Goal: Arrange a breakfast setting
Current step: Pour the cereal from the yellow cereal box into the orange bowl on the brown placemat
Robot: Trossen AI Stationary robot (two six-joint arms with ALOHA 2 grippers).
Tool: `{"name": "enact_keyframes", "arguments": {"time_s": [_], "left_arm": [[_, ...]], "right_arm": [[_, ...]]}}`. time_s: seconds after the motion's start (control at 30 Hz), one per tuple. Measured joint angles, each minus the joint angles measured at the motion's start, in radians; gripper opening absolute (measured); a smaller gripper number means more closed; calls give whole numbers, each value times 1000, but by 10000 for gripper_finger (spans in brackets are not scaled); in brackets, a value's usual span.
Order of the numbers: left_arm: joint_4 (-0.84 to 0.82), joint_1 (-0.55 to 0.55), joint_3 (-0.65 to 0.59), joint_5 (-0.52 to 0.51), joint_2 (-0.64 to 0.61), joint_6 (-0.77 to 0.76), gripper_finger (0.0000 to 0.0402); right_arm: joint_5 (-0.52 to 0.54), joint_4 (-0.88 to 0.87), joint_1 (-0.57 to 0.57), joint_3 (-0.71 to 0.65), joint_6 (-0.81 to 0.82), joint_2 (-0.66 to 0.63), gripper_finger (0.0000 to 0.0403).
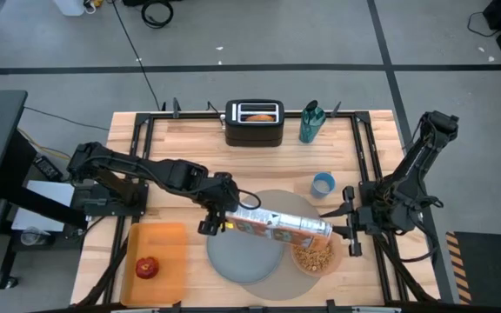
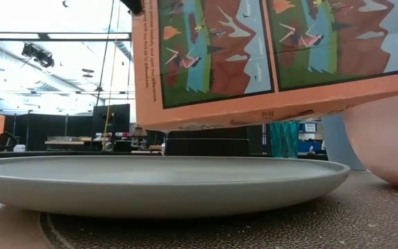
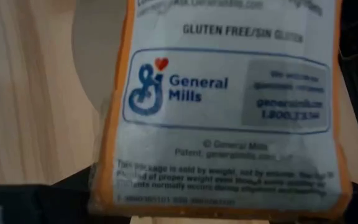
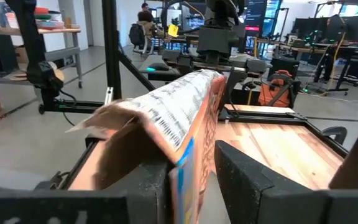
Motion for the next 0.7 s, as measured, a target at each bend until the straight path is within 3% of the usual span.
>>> {"name": "enact_keyframes", "arguments": {"time_s": [0.17, 0.33, 0.57, 0.7], "left_arm": [[12, 0, -2, 0, 11, 0, 279], [22, 2, -2, 0, 10, 1, 280], [33, 2, -1, -2, -13, 0, 303], [4, -2, 59, -2, -13, 0, 314]], "right_arm": [[0, -2, -30, 3, -10, 0, 81], [-24, -23, -48, 22, -22, 0, 16], [-33, -59, -60, 24, 27, 0, 9], [-49, -59, -60, 24, 29, 0, 6]]}}
